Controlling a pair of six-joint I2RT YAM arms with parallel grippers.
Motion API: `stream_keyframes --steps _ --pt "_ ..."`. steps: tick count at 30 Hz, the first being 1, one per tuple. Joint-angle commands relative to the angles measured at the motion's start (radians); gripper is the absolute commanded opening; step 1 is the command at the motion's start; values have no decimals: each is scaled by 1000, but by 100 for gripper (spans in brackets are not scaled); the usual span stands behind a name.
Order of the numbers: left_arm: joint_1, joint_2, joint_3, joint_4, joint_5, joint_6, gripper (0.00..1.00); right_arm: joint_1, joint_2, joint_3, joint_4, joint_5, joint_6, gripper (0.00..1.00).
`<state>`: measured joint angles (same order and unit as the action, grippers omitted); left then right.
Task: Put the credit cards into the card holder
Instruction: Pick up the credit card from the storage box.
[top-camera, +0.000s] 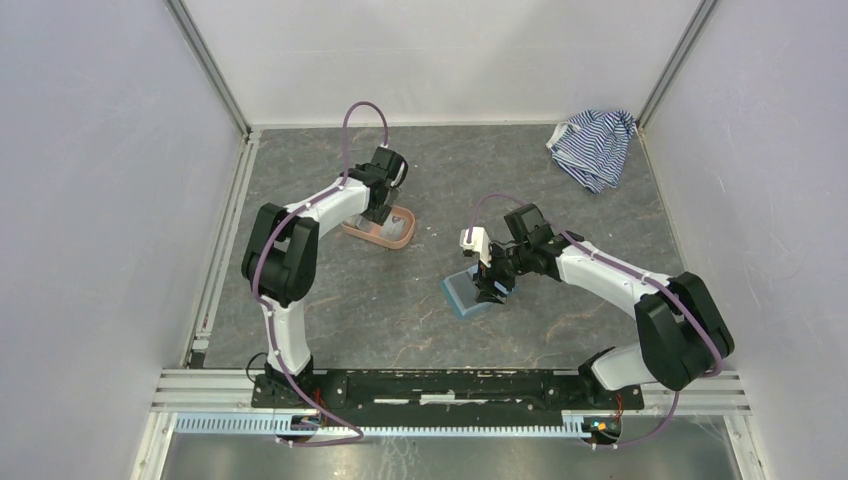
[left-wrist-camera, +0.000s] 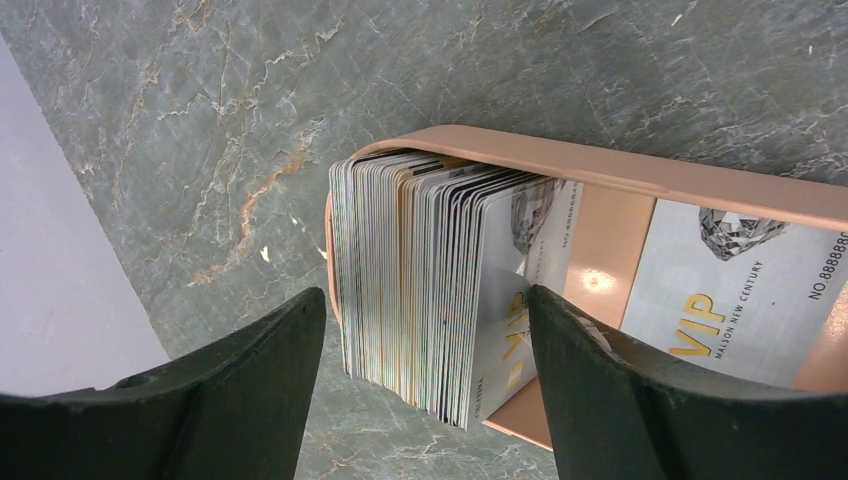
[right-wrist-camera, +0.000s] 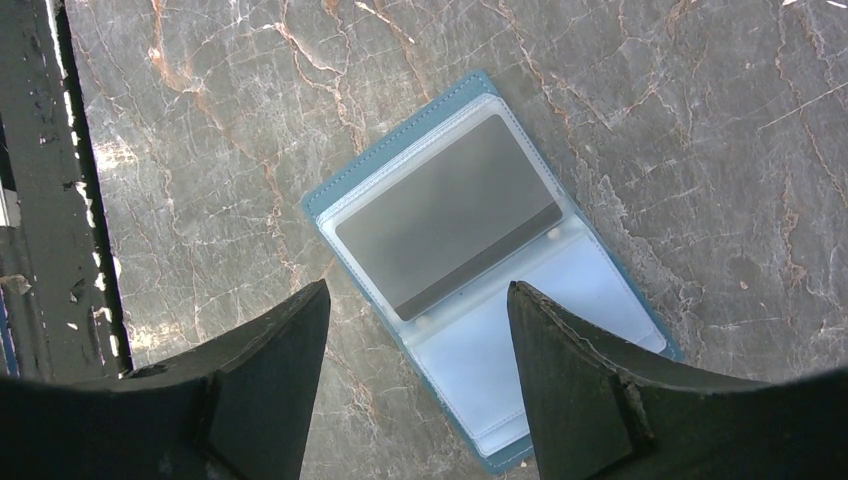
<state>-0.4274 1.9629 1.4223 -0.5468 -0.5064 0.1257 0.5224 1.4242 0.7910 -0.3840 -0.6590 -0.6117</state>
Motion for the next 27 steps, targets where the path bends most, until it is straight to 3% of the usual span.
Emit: stream_keyframes --steps 1,15,27 --pt "8 -28 32 2 -41 24 80 -2 7 39 -2 -33 -16 72" --pt "1 -73 32 -16 15 -7 77 -2 23 43 -13 -46 -21 72" --pt "-7 -85 29 -31 38 -28 66 -2 28 48 -22 -51 -27 72"
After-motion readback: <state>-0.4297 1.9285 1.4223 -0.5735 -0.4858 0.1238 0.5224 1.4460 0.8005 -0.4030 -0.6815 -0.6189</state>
